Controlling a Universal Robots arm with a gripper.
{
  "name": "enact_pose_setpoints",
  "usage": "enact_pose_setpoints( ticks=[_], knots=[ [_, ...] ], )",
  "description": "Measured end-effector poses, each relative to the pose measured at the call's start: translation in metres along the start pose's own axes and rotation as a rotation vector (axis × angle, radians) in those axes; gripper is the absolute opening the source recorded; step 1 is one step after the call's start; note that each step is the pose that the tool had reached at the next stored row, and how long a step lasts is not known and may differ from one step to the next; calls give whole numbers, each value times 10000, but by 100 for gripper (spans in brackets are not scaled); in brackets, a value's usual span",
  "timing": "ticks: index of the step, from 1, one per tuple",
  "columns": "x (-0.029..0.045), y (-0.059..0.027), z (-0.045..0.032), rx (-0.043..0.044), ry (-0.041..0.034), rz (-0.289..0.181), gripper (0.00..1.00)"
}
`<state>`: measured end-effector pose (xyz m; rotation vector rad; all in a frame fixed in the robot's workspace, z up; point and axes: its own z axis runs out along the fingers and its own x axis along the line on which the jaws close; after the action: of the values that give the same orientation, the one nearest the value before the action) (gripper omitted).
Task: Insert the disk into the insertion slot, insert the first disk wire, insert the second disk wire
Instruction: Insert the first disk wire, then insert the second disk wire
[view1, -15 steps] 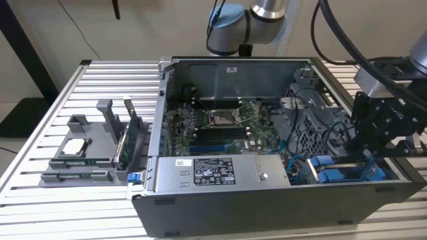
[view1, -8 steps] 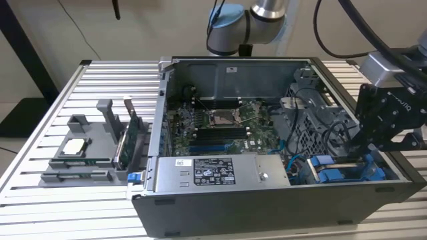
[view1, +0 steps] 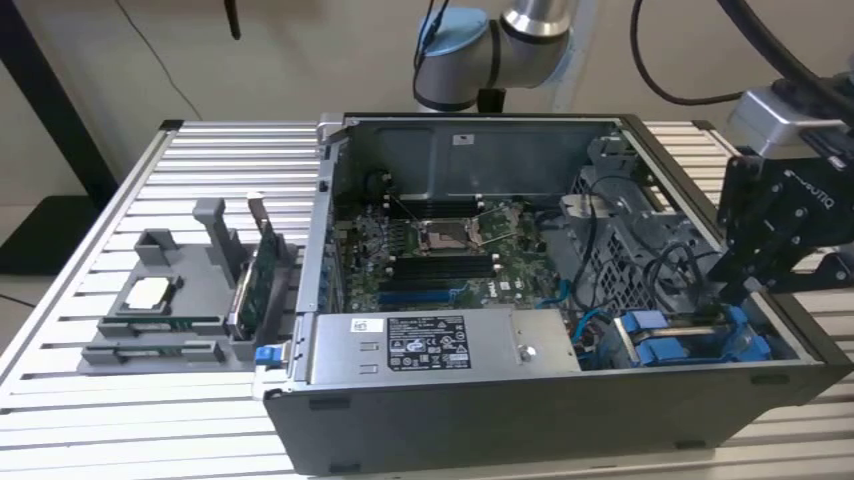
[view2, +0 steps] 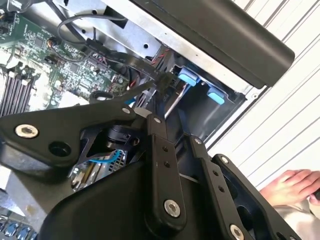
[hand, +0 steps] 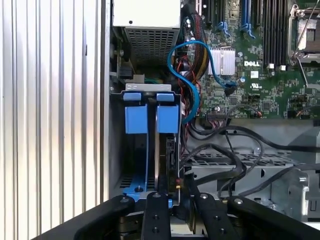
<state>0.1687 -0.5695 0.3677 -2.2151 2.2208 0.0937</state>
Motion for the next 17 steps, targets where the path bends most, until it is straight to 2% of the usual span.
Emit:
enact_pose_setpoints(
  ticks=[7, 14, 17],
  knots=[
    [-35, 18, -71, 125, 0, -3, 27],
    [-187, 20, -95, 145, 46, 15, 27],
    [-212, 4, -102, 145, 69, 18, 27]
  ],
)
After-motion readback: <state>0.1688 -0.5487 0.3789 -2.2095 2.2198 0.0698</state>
